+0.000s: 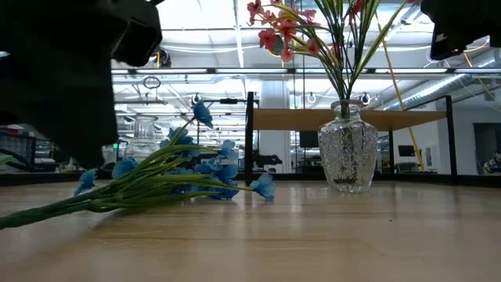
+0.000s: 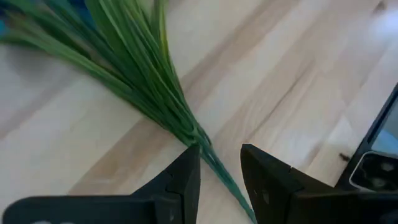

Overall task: Pick and place flowers into a vace then onto a shelf
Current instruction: Put the blue flowers into the left transparent vase

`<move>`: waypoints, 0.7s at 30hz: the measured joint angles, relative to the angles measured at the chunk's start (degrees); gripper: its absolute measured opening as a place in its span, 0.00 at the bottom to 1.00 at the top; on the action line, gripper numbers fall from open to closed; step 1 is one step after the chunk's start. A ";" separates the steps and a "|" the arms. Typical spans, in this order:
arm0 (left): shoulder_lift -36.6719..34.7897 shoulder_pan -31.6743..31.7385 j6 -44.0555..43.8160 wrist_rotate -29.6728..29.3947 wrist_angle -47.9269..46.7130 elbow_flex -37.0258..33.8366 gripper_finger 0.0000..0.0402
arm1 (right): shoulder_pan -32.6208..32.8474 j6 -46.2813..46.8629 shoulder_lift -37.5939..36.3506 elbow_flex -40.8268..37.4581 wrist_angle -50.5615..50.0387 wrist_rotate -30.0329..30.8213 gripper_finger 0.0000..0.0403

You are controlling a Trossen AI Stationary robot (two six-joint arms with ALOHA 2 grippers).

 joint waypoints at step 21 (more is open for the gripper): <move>6.96 2.98 3.84 7.38 5.52 0.17 0.30 | 0.00 1.01 0.02 0.00 -0.93 0.17 0.26</move>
